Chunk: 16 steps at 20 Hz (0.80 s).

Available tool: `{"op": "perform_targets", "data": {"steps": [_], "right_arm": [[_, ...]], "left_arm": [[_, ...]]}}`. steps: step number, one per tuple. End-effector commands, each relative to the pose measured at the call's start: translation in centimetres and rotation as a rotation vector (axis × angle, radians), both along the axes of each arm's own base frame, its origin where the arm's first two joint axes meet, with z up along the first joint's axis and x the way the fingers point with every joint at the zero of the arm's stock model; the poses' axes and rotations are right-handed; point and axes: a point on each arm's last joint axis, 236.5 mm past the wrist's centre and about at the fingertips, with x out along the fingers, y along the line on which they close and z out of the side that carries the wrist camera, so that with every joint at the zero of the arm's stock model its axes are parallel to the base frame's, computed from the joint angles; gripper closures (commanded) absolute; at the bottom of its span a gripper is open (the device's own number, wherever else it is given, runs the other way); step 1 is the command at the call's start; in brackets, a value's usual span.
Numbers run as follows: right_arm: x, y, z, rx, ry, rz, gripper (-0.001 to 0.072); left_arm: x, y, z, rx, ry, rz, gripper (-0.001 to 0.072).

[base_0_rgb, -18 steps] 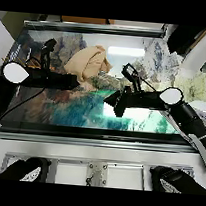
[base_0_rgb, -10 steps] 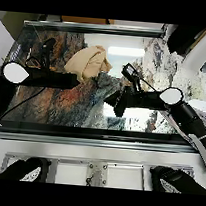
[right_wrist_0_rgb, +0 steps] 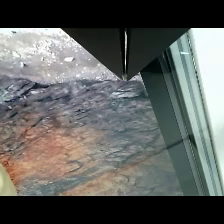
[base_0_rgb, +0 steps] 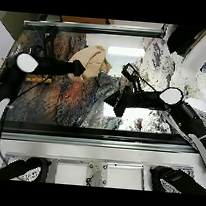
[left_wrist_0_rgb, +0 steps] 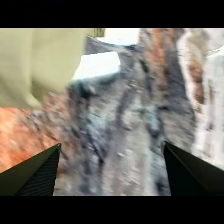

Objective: Fold the clothes and pants, and hang the long-sleeved shirts on hangers.

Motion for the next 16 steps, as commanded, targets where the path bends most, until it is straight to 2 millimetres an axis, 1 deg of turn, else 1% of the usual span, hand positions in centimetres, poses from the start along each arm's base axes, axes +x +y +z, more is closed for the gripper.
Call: {"op": "perform_targets", "data": {"steps": [1,2,4,6,8,10,11,12,13,14,15,16], "right_arm": [[0.0,0.0,0.0,-0.001,-0.001,0.002,0.0677],[0.0,0.0,0.0,-0.001,-0.001,0.002,0.0677],[0.0,0.0,0.0,0.000,0.000,0.002,0.0677],[0.0,0.0,0.0,-0.001,-0.001,0.002,0.0677],[0.0,0.0,0.0,-0.001,-0.001,0.002,0.0677],[0.0,0.0,0.0,-0.001,-0.001,0.002,0.0677],[0.0,0.0,0.0,-0.001,-0.001,0.002,0.0677],[0.0,0.0,0.0,-0.001,-0.001,0.002,0.0677],[0.0,0.0,0.0,-0.001,-0.001,0.002,0.0677],[0.0,0.0,0.0,-0.001,-0.001,0.002,0.0677],[0.0,0.0,0.0,0.000,0.000,0.002,0.0677],[0.0,0.0,0.0,-0.001,-0.001,0.002,0.0676]], "left_arm": [[6.7,2.9,-5.5,0.208,-0.001,0.023,-0.0013],[8.1,3.3,-7.8,0.246,0.020,0.022,-0.0013],[10.0,3.8,-12.3,0.273,0.078,0.024,-0.0013],[11.4,3.4,-15.9,0.277,0.116,0.021,-0.0013],[12.6,3.2,-18.2,0.280,0.136,0.018,-0.0013],[13.1,2.8,-19.7,0.280,0.158,0.012,-0.0013],[13.0,2.4,-20.0,0.281,0.172,0.006,0.0006],[12.9,2.4,-20.1,0.276,0.188,0.013,0.0232],[12.8,2.4,-19.9,0.274,0.198,0.016,0.0477],[12.6,2.3,-19.3,0.275,0.204,0.011,0.0685],[12.6,2.4,-18.2,0.274,0.205,0.008,0.0688],[12.5,2.2,-16.4,0.268,0.195,0.003,0.0689]]}}
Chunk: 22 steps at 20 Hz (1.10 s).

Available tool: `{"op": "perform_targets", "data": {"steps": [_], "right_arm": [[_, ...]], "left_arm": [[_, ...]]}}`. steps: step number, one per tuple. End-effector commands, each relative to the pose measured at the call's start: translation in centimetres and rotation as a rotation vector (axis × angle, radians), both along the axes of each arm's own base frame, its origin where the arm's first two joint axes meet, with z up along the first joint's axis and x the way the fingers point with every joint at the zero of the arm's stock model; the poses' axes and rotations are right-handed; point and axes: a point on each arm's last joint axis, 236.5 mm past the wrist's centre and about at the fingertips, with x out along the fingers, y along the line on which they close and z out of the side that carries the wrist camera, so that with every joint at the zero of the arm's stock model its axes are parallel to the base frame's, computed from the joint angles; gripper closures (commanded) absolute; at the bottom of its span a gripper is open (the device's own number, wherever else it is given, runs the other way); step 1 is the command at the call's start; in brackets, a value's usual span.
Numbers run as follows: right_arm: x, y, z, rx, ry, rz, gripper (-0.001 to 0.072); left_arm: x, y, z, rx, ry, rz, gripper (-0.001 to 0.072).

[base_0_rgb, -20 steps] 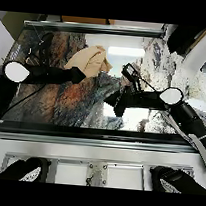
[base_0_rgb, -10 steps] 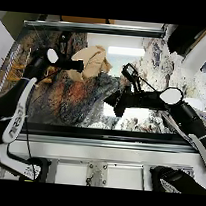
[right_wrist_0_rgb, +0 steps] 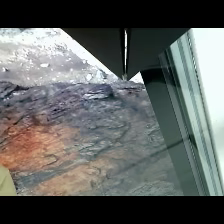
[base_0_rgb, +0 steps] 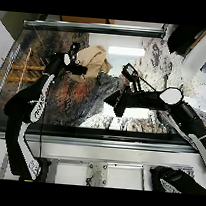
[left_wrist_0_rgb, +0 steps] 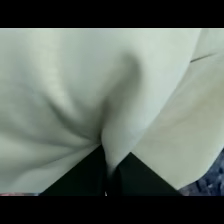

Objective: Fold the clothes and pants, and hang the long-sleeved shirts on hangers.

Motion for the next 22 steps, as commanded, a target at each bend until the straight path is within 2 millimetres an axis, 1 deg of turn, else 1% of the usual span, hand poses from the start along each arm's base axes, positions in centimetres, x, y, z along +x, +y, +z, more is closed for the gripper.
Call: {"op": "perform_targets", "data": {"steps": [1,2,3,4,6,7,9,10,11,12,13,14,16,17,19,21,22], "right_arm": [[0.0,0.1,0.1,0.009,0.007,-0.001,0.0677],[-0.1,0.3,0.5,0.029,0.015,-0.004,0.0677],[0.3,0.4,0.9,0.051,0.014,-0.022,0.0677],[0.5,0.6,1.3,0.067,0.016,-0.032,0.0677],[0.4,0.9,1.9,0.102,0.032,-0.034,0.0677],[0.4,1.2,2.6,0.140,0.048,-0.039,0.0677],[0.4,1.7,4.1,0.207,0.059,-0.045,0.0677],[1.0,1.3,4.2,0.198,0.028,-0.061,0.0681],[2.0,0.3,4.3,0.184,0.013,-0.109,0.0683],[3.5,-1.4,4.7,0.162,-0.012,-0.192,0.0683],[5.3,-3.8,5.4,0.138,-0.055,-0.298,0.0682],[7.0,-6.7,6.7,0.123,-0.109,-0.416,0.0682],[8.9,-12.1,10.1,0.144,-0.196,-0.620,0.0682],[9.3,-14.7,12.0,0.176,-0.227,-0.715,0.0682],[9.0,-18.2,14.6,0.224,-0.267,-0.816,0.0683],[8.2,-19.8,16.3,0.242,-0.304,-0.854,0.0683],[7.9,-20.2,16.8,0.246,-0.320,-0.861,0.0683]], "left_arm": [[-0.2,-0.2,4.2,-0.011,-0.008,-0.008,0.0688],[0.0,-0.3,7.4,-0.020,-0.054,-0.013,0.0688],[0.1,-0.5,11.1,-0.033,-0.115,-0.017,0.0688],[0.0,-0.8,15.4,-0.048,-0.194,-0.023,0.0688],[-1.4,-1.4,23.3,-0.081,-0.342,-0.034,0.0689],[-2.8,-1.5,27.3,-0.096,-0.409,-0.042,0.0688],[-6.1,-2.2,33.1,-0.121,-0.495,-0.070,0.0689],[-8.1,-2.8,35.7,-0.137,-0.538,-0.090,0.0688],[-10.1,-3.4,37.9,-0.152,-0.575,-0.111,0.0688],[-12.4,-4.3,40.0,-0.172,-0.615,-0.140,0.0689],[-14.8,-5.2,42.0,-0.193,-0.650,-0.171,0.0688],[-16.9,-6.0,43.8,-0.216,-0.683,-0.200,0.0688],[-21.2,-7.6,47.6,-0.288,-0.751,-0.252,0.0688],[-23.2,-8.4,49.5,-0.333,-0.792,-0.275,0.0688],[-26.7,-9.5,53.4,-0.435,-0.883,-0.313,0.0688],[-29.8,-10.5,56.8,-0.535,-0.963,-0.351,0.0688],[-31.1,-10.9,57.8,-0.569,-0.987,-0.373,0.0689]]}}
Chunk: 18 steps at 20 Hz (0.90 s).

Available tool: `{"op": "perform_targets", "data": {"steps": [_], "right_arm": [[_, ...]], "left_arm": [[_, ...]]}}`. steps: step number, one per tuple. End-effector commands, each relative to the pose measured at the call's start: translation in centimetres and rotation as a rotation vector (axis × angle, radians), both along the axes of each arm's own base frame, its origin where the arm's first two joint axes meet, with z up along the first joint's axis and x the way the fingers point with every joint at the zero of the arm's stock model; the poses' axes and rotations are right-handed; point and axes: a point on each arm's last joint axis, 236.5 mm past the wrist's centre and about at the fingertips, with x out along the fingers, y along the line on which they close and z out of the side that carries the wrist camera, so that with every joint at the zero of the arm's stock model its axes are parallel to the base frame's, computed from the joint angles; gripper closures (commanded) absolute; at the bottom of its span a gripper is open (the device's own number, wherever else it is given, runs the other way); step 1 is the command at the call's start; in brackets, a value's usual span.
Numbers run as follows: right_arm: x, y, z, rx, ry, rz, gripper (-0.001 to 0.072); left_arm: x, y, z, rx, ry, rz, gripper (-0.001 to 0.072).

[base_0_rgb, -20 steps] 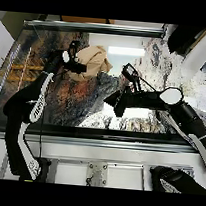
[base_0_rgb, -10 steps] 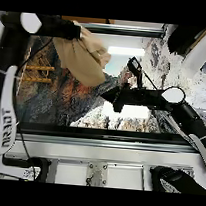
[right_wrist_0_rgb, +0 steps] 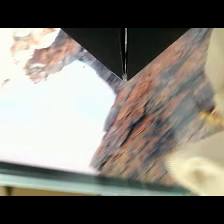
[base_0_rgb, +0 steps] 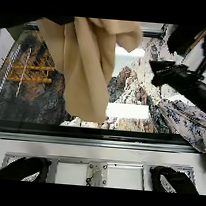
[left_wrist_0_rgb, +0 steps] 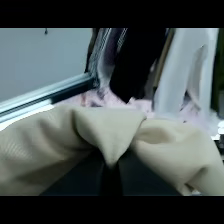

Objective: Fold the clothes and pants, and hang the long-sleeved shirts on hangers.

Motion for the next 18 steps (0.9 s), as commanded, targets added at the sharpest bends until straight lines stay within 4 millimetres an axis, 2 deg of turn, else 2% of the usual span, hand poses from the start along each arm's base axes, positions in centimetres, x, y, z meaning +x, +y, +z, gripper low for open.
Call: {"op": "perform_targets", "data": {"steps": [1,2,4,6,8,10,12,14,15,17,18], "right_arm": [[-0.7,-3.6,3.1,0.025,-0.075,-0.119,0.0682],[-0.9,-3.6,3.4,0.025,-0.081,-0.118,0.0682],[-1.1,-3.3,3.1,0.021,-0.069,-0.104,0.0682],[-1.4,-2.9,2.6,0.013,-0.048,-0.082,0.0682],[-1.4,-2.8,2.4,0.011,-0.044,-0.077,0.0682],[-1.4,-2.8,2.3,-0.001,-0.043,-0.078,0.0683],[-1.6,-2.6,1.8,-0.014,-0.026,-0.063,0.0682],[-1.7,-2.5,1.1,-0.042,-0.010,-0.054,0.0682],[-1.7,-2.5,0.7,-0.058,0.000,-0.048,0.0682],[-2.0,-2.3,-0.3,-0.095,0.026,-0.031,0.0682],[-2.1,-2.2,-0.8,-0.107,0.042,-0.022,0.0682]], "left_arm": [[-5.5,-1.2,5.2,-0.137,-0.112,-0.106,0.0688],[-6.1,-1.7,5.1,-0.136,-0.106,-0.127,0.0688],[-5.8,-2.4,3.4,-0.109,-0.060,-0.136,0.0688],[-3.7,-2.8,-0.9,-0.064,0.058,-0.100,0.0688],[-0.2,-1.9,-7.9,-0.016,0.248,-0.010,0.0688],[3.2,0.1,-15.2,0.018,0.412,0.084,0.0688],[5.5,2.1,-22.4,0.027,0.569,0.155,0.0688],[6.6,4.2,-30.4,0.040,0.764,0.218,0.0688],[6.5,4.9,-33.8,0.055,0.847,0.239,0.0688],[5.7,5.2,-39.6,0.089,0.980,0.248,0.0688],[5.4,5.1,-41.6,0.125,1.010,0.239,0.0688]]}}
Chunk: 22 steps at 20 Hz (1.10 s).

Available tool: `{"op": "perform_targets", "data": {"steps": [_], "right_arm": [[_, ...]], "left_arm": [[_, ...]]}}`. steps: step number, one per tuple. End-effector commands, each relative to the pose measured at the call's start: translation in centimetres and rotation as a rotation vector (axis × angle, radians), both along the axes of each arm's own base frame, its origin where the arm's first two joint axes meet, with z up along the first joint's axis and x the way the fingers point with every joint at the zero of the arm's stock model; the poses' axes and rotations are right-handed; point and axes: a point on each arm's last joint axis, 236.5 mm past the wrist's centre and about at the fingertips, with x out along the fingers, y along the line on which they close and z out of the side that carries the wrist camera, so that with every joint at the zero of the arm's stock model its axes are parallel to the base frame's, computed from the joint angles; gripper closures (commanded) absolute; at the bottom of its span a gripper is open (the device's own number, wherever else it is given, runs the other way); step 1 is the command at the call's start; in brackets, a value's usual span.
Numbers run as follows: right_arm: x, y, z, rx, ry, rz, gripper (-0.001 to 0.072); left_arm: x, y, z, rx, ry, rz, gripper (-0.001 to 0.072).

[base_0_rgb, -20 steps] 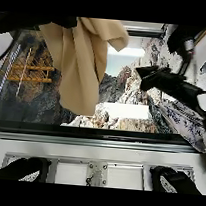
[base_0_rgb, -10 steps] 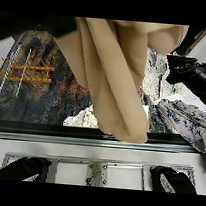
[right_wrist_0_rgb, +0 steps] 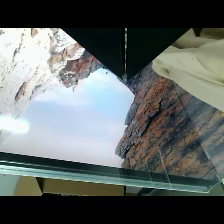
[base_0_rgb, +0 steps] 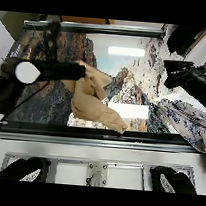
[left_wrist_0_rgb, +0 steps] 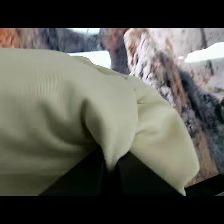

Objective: Fold the clothes and pants, and hang the long-sleeved shirts on hangers.

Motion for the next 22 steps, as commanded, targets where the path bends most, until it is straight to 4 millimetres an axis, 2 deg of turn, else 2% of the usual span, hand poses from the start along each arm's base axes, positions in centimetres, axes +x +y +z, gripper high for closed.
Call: {"op": "perform_targets", "data": {"steps": [1,2,3,4,5,8,11,14,17,22], "right_arm": [[-0.3,0.2,-1.9,-0.060,0.053,0.029,0.0682],[-0.4,0.3,-2.4,-0.075,0.067,0.035,0.0683],[-0.5,0.2,-2.9,-0.097,0.083,0.040,0.0682],[-0.6,0.1,-3.8,-0.105,0.117,0.037,0.0682],[-0.5,-0.3,-4.6,-0.107,0.154,0.021,0.0682],[-0.3,-1.5,-6.6,-0.093,0.250,-0.042,0.0682],[0.1,-1.8,-7.4,-0.037,0.303,-0.075,0.0682],[0.4,-1.7,-8.2,0.040,0.362,-0.108,0.0682],[0.7,-1.7,-8.7,0.106,0.412,-0.135,0.0682],[0.8,-1.7,-9.0,0.119,0.425,-0.143,0.0682]], "left_arm": [[-1.6,0.8,-9.3,0.043,0.214,-0.003,0.0688],[-1.7,0.6,-10.4,0.052,0.238,-0.008,0.0677],[-1.7,0.4,-11.0,0.055,0.248,-0.010,0.0409],[-1.5,0.3,-10.9,0.054,0.248,-0.011,0.0088],[-1.1,0.2,-10.4,0.051,0.237,-0.012,0.0057],[0.1,-0.3,-6.8,0.027,0.164,-0.020,0.0058],[0.0,-1.0,-2.9,-0.024,0.105,-0.031,0.0058],[-0.7,-1.3,-0.9,-0.037,0.063,-0.051,0.0058],[-1.4,-1.5,-0.5,-0.036,0.064,-0.077,0.0058],[-2.2,-1.3,-2.5,-0.013,0.104,-0.093,0.0058]]}}
